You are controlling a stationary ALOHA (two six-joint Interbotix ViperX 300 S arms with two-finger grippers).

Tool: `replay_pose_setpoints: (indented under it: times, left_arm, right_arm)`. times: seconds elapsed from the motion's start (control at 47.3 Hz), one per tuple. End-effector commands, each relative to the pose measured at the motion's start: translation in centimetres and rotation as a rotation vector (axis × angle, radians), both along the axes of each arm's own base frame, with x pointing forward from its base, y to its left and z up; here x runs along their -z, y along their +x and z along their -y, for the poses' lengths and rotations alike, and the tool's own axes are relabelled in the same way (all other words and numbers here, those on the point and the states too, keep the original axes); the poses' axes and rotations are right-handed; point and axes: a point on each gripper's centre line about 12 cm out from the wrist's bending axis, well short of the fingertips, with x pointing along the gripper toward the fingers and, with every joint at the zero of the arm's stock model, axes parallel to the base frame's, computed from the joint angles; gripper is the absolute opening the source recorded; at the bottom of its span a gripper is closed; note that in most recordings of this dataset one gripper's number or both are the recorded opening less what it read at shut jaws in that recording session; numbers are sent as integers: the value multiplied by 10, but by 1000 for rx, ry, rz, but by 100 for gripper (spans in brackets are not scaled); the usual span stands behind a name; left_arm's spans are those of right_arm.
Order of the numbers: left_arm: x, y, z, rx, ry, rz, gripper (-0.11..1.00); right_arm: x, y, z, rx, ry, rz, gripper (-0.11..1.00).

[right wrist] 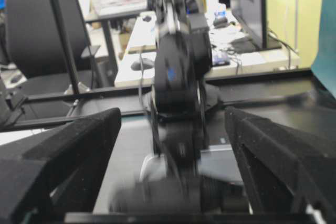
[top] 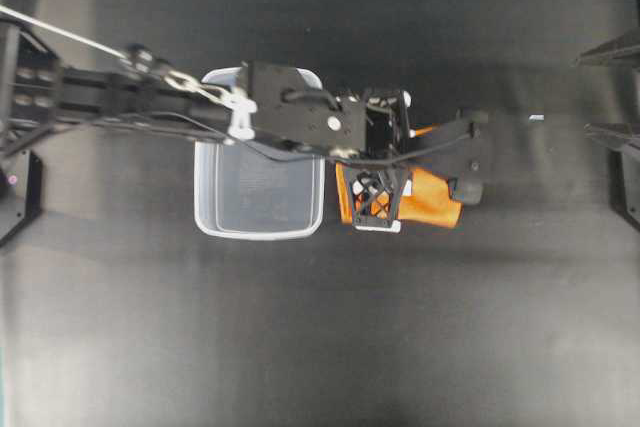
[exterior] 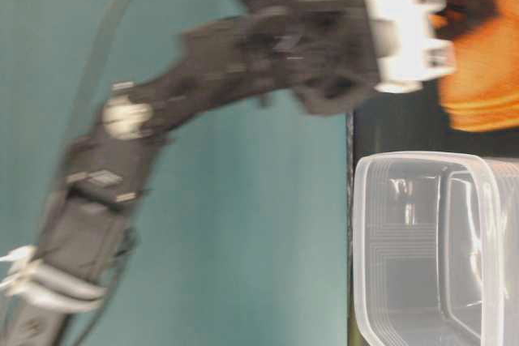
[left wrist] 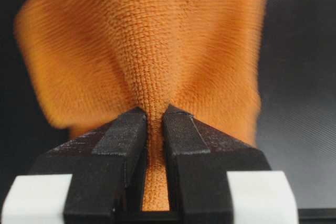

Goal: Place the orange towel into the container with the left arm.
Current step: 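Lift the pinched towel with the left gripper and carry it leftward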

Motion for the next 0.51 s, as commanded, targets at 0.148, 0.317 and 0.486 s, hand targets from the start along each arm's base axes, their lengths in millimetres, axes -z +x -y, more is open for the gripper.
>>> replay_pose_setpoints:
  times: [0.148, 0.317, 0.486]
  left_arm:
    - [-139, -43, 1, -1, 2, 180, 6]
    - [-156, -92, -7, -23, 4, 86, 6]
    - [-136, -129, -14, -41, 6, 16, 6]
  right_arm:
    - [-4, 0, 0, 0, 6, 14, 77]
    - [-5, 0, 0, 0, 6, 18, 77]
    - [-4, 0, 0, 0, 8, 17, 77]
